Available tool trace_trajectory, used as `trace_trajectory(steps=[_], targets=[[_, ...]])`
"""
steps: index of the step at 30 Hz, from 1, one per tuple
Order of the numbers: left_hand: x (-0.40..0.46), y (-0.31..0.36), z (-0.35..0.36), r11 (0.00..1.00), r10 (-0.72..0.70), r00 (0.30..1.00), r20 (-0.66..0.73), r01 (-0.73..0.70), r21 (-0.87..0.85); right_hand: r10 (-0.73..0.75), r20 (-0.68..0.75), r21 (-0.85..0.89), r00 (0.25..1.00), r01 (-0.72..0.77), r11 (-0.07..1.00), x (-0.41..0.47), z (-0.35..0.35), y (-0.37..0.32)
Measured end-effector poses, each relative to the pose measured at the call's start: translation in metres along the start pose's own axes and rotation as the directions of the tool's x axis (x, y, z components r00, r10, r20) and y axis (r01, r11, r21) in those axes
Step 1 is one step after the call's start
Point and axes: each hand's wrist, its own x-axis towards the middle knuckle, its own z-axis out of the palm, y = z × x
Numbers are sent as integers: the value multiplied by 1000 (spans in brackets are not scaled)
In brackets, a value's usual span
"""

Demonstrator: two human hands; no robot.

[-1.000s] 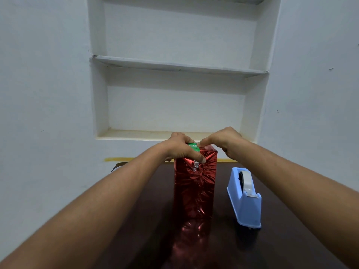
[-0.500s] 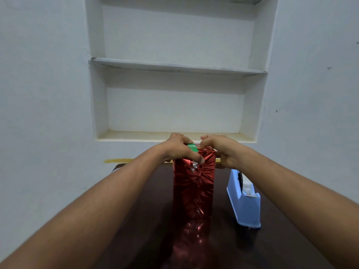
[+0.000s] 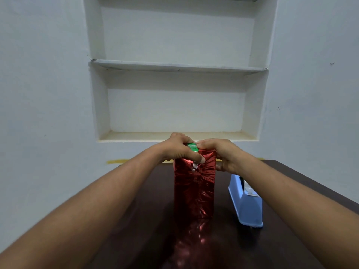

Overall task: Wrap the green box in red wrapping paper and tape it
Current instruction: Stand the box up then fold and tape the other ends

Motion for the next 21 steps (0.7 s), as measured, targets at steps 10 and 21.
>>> trace_trajectory(steps=[10,21], targets=[[-43,7,-19,885,328,945,6,-309,349,-61,-61,-29,996,59,998,7,-3,10],[-21,45,-38,942,321,946,-40,-315,114,-59,48,116,997,53,992,-3,-8,15]])
